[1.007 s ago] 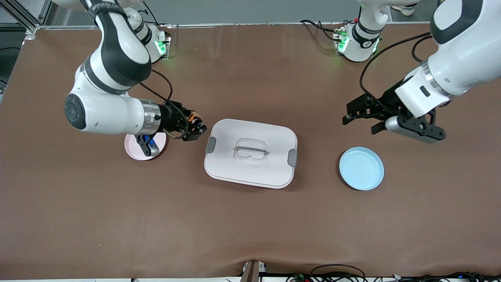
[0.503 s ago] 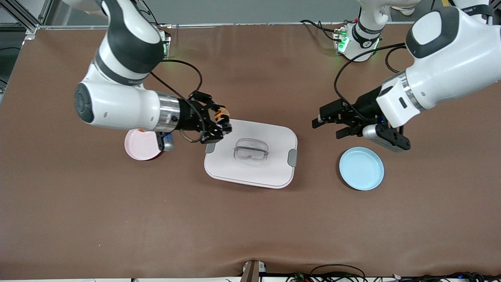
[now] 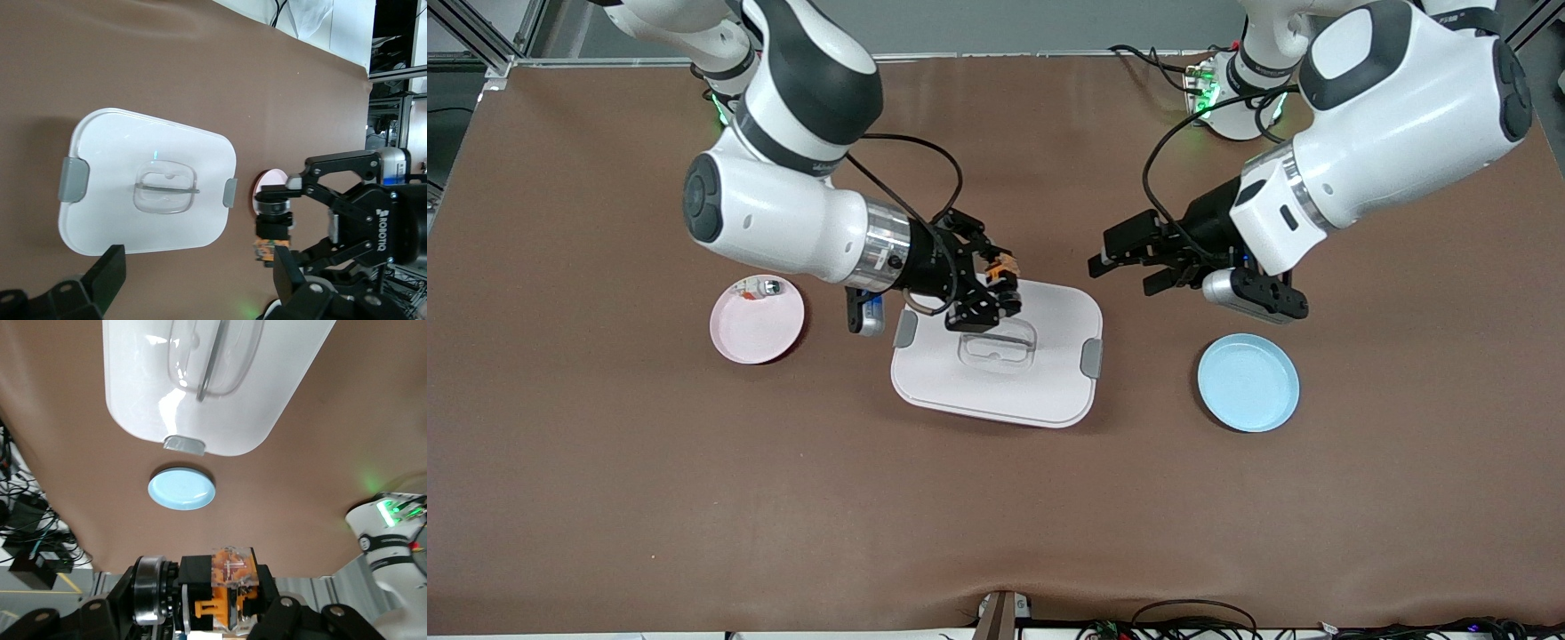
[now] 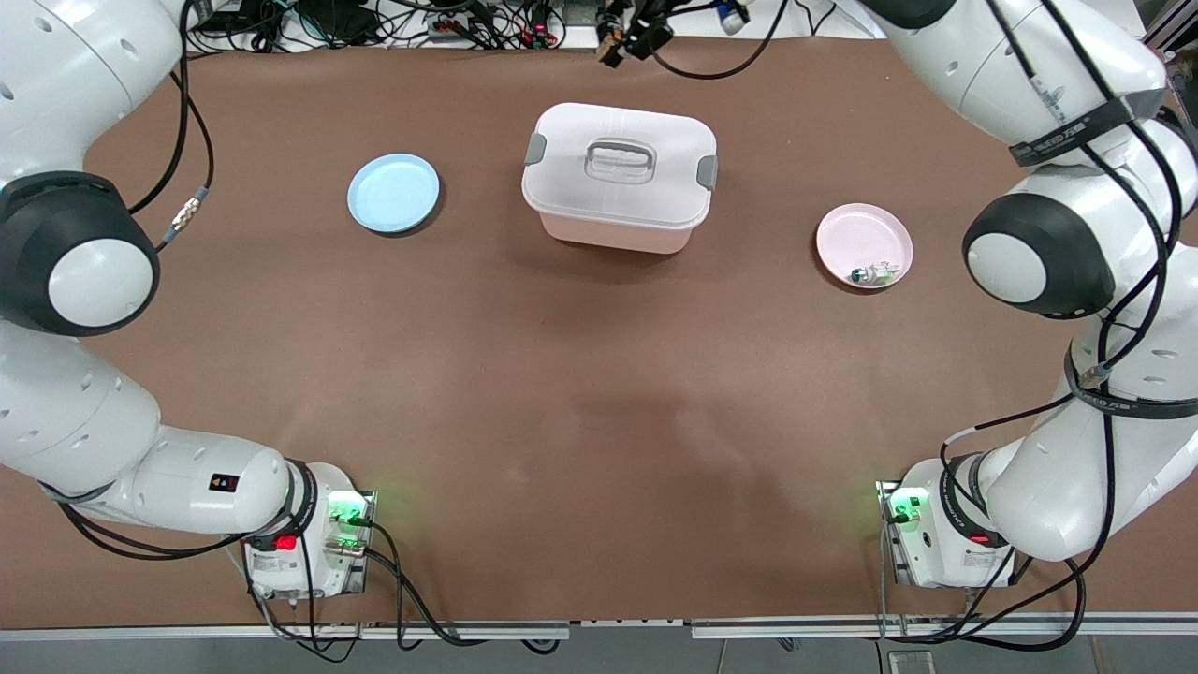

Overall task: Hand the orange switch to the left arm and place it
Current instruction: 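Lift the switch with the right gripper while the left gripper approaches, then grasp the switch with the left gripper above the white box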

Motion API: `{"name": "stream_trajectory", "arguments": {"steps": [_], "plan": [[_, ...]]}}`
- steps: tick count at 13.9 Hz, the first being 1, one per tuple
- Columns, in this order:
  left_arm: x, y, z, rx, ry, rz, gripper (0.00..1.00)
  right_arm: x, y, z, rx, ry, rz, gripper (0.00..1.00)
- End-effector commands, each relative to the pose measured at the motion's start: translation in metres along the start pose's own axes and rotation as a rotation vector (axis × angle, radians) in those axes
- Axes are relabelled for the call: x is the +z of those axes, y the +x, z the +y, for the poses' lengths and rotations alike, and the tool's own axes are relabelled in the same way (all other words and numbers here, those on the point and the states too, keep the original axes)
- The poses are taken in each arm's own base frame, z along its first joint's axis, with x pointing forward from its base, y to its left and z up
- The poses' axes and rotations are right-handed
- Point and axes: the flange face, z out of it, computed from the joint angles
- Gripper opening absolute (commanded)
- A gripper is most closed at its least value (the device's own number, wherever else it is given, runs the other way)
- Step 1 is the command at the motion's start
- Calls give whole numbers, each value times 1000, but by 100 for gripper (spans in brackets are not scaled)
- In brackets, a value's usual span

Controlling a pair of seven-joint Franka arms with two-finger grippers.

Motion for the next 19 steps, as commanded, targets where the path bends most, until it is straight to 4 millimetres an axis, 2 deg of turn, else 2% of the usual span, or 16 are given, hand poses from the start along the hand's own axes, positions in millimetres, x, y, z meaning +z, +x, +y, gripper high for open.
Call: {"name": "stream_trajectory", "arguments": {"steps": [1, 4, 6, 9, 12, 15, 17, 19], "plan": [[18, -1, 11, -23, -54, 9, 91, 7, -18, -13, 40, 54, -44, 0], [28, 0, 11, -24, -68, 2, 90, 10, -25, -13, 31, 59, -53, 0], [45, -6, 17, -12, -65, -22, 85, 11, -30, -11, 35, 67, -60, 0], [56, -7, 20, 4, -61, -17, 82, 4, -36, -15, 49, 105, -80, 0], [61, -9, 27, 10, -75, -6, 81, 7, -44, -13, 43, 126, -98, 0], [60, -9, 28, 10, -77, -4, 78, 9, -42, -15, 45, 137, -99, 0], [60, -10, 28, 13, -72, -3, 57, 10, -42, -15, 45, 136, -100, 0], [61, -9, 27, 20, -65, -2, 20, 10, -42, -15, 45, 136, -100, 0]]}}
